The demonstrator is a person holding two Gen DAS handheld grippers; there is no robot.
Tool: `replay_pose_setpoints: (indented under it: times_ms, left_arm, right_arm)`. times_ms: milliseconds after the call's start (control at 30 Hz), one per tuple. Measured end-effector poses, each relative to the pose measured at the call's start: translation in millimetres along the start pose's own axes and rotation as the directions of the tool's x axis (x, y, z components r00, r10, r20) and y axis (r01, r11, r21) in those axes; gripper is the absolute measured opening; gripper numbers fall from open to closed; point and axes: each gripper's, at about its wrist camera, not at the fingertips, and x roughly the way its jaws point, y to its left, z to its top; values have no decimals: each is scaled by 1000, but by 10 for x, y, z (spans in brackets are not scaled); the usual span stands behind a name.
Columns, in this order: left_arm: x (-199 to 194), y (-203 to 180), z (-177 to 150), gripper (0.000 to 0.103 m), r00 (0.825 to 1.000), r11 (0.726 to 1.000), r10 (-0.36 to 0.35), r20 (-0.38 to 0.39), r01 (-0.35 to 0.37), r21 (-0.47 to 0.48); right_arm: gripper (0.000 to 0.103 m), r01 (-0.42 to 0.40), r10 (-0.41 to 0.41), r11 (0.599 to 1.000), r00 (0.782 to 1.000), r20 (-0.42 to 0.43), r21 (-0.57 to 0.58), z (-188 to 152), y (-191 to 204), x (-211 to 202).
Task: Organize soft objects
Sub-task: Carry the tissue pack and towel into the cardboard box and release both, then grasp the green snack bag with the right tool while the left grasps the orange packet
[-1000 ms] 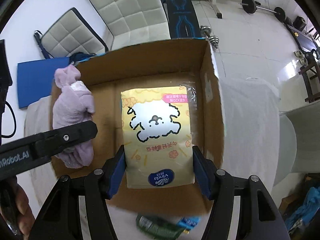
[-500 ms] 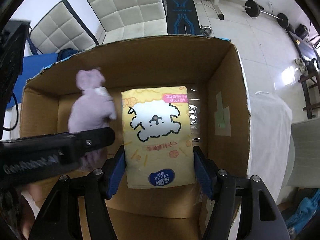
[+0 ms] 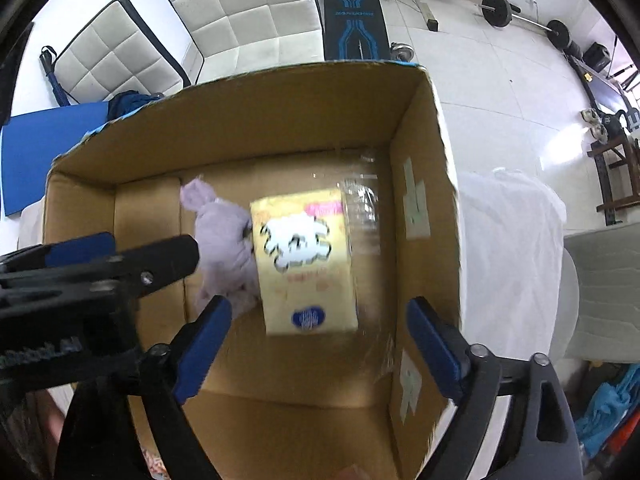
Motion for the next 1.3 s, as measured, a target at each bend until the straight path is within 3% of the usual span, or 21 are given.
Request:
replay_pose_setpoints:
  times_ms: [67, 167, 700, 833, 967, 1133, 1300]
  left_arm:
    - [-66, 36, -91, 93, 1000, 1000, 17, 10, -17, 3]
    - [-165, 52, -219, 102, 998, 999, 41, 43, -41, 11]
    - [-998, 135, -1415, 102, 968, 993, 101, 228, -111, 32]
    - [-1092, 266, -1876, 102, 956, 984, 157, 247, -174, 49]
    - [-850, 521, -2386, 102, 960, 972, 218, 179, -229, 45]
    - [-200, 891, -2861, 102, 965, 965, 261, 3, -261, 20]
    - [354, 1112, -3151, 102, 947, 954, 299, -121, -297, 37]
  right_arm:
    - [103, -5, 5, 1000, 1000, 8, 1, -76, 25, -68]
    - [103, -12, 12, 1000, 1000, 1, 14, -251, 49, -192]
    - [103, -36, 40, 995, 998, 50, -88, -1511, 315, -1004]
    - [103, -26, 24, 982, 1000, -13, -185, -1942, 412, -947]
    - [103, 9, -38, 965, 994, -107, -263, -2353, 471, -617]
    - [103, 21, -77, 958, 980, -185, -285, -2685, 497, -136]
    - [103, 50, -123, 949, 968, -220, -313, -2775, 545, 171]
